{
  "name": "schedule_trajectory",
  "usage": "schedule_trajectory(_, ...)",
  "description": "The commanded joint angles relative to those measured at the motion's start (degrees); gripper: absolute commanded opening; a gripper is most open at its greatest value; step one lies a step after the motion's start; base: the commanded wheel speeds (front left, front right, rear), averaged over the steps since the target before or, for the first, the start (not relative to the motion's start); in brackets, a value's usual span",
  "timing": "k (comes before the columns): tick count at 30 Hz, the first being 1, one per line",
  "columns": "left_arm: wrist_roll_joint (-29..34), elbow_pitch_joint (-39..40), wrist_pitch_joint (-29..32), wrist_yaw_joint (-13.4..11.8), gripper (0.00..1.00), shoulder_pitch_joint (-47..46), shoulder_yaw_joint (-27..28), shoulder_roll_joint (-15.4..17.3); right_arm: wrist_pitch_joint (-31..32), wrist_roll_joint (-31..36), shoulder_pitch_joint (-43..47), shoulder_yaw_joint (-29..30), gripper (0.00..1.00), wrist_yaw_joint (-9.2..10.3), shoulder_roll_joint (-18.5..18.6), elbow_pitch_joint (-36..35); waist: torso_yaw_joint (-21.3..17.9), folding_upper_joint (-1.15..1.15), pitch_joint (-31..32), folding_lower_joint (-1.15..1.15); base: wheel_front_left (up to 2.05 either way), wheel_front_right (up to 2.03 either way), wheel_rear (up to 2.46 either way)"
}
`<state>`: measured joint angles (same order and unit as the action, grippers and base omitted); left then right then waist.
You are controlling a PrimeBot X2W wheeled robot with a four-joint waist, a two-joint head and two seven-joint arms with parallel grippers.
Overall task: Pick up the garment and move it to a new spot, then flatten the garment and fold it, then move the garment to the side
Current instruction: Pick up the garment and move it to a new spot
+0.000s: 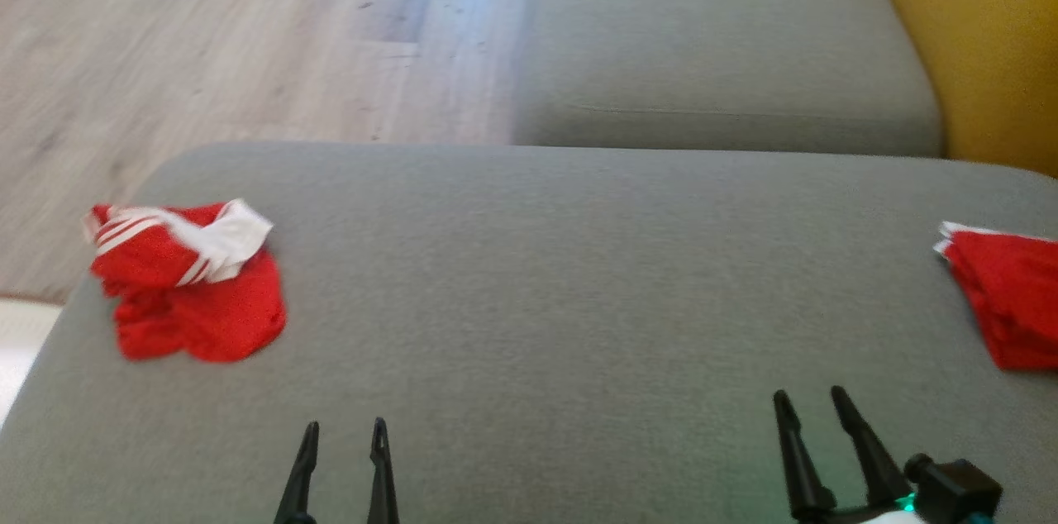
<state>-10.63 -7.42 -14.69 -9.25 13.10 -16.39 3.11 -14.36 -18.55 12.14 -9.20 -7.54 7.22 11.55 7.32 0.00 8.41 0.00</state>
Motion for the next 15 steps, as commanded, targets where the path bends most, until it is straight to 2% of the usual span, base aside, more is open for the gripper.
schedule_trajectory(1,0.5,1.2,-0.3,0.1,1.00,-3.2,2.7,-0.2,-0.6,-0.5,-2.8,-2.1,1.00,0.05,-0.2,-2.2,4.1,0.00,-0.6,0.00,0.00,0.00,0.00)
schedule_trajectory(8,1.2,1.4,-0.3,0.5,1.00,-3.7,4.9,0.1,-0.6,-1.2,-3.7,-3.0,1.00,0.05,-1.0,-2.2,13.1,0.00,-1.8,0.00,0.00,0.00,0.00)
schedule_trajectory(15,1.5,2.5,-0.3,0.2,1.00,-3.4,7.7,0.7,-0.6,-1.1,-4.2,-2.4,1.00,0.05,-0.9,-2.0,18.1,0.00,-2.8,0.00,0.00,0.00,0.00)
